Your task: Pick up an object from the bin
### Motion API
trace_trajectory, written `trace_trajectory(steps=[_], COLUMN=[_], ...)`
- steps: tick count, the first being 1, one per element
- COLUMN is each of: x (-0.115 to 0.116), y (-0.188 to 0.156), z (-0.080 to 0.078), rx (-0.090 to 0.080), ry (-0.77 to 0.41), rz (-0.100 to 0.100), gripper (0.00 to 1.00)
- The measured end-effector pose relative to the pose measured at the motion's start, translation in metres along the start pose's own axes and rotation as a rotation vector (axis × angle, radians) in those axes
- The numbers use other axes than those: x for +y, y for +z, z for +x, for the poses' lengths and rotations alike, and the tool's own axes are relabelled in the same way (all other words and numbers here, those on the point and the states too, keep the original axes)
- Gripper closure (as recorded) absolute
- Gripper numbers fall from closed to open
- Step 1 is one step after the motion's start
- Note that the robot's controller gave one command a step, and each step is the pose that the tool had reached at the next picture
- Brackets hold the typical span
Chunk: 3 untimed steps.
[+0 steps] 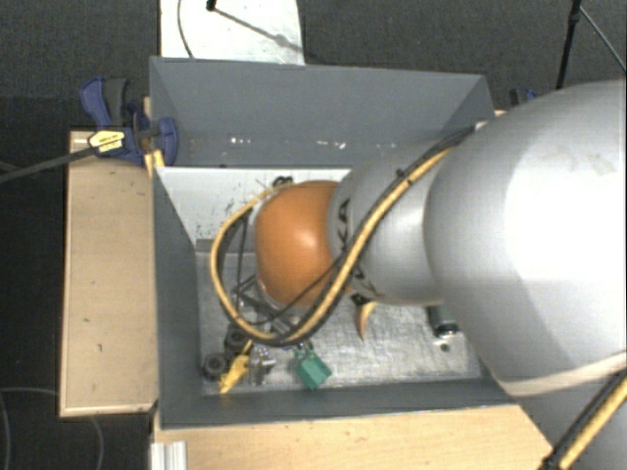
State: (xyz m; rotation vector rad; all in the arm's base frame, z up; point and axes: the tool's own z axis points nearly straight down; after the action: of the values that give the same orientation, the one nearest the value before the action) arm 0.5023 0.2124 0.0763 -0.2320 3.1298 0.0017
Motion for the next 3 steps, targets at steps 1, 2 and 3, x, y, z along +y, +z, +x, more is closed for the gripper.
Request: trace_trajectory(steps=[1,2,3], x=[0.0216,0.0216,0.0204], y=[0.0031,0.0031,0.0028], z=[-0.0207,-0.0207,-0.0195], rx=[0.015,0.015,0.012], ry=[-0.382,-0.380,-0.375], rz=[0.007,0.007,0.004], gripper=[1.00,1.00,1.00])
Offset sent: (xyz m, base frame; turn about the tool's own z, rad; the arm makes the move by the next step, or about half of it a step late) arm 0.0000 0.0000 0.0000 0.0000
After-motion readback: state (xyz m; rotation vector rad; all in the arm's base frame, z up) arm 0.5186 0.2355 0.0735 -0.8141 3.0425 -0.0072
